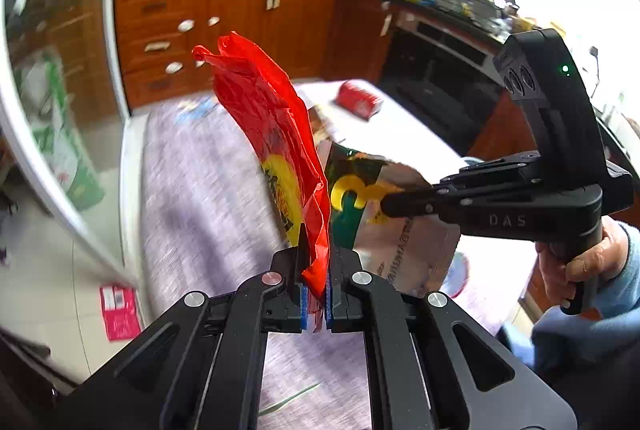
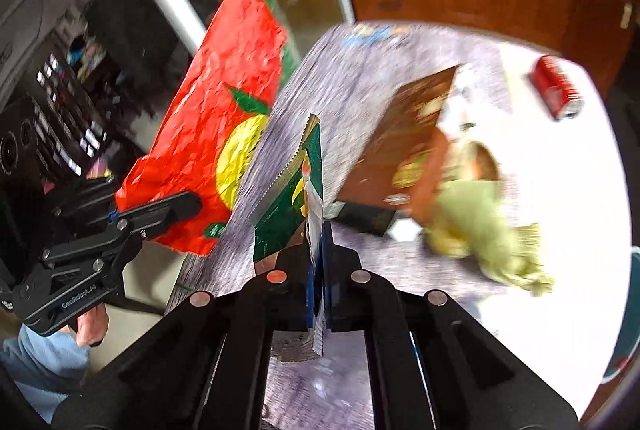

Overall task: Collect trash
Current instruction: 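Grasp the green-and-silver snack packet with the right tool while the left tool holds the bag, then carry the packet and bag over the teal bin and open both tools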

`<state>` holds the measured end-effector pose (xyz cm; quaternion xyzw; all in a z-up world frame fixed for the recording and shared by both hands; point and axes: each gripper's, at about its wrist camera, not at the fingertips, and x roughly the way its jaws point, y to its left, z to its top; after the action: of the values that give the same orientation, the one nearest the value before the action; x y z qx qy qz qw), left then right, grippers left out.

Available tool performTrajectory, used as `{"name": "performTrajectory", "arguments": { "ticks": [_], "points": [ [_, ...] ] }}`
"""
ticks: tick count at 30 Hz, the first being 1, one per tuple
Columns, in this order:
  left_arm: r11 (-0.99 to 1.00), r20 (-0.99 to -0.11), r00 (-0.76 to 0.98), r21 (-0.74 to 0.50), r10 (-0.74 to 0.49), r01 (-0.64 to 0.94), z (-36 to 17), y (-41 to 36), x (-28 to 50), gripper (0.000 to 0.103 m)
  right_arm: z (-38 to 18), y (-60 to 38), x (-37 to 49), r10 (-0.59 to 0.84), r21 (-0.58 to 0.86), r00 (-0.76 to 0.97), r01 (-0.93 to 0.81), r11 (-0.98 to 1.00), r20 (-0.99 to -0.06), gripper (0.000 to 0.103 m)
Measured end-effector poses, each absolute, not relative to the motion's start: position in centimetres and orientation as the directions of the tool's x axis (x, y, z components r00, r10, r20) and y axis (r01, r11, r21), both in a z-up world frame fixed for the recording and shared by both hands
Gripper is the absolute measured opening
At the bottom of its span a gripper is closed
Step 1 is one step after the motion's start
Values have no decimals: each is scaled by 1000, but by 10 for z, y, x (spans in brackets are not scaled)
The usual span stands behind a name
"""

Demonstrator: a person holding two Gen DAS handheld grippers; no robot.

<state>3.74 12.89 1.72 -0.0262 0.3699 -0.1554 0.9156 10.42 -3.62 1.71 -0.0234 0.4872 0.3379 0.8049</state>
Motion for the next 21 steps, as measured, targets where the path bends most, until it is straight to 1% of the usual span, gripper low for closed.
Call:
{"name": "performTrajectory", "arguments": {
  "ticks": [6,8,12,17,21],
  "points": [
    [907,-644,657,-151,-393,394,46,50,59,6,49,-135,110,494,304,443,-434,848,-748,3],
    [885,-641,637,-155,-428,439,49,22,65,6,53,-177,109,469,306,484,-380,873,-739,3],
    [818,-653,564,-153,-505,555,52,-60,85,6,57,-260,106,394,305,560,-250,919,-729,3],
    [752,-687,470,-172,-555,636,41,-144,106,6,46,-361,104,278,293,620,-79,953,-734,3],
    [719,-721,412,-171,-557,674,29,-201,123,6,23,-421,102,213,303,626,39,952,-750,3]
  ]
}}
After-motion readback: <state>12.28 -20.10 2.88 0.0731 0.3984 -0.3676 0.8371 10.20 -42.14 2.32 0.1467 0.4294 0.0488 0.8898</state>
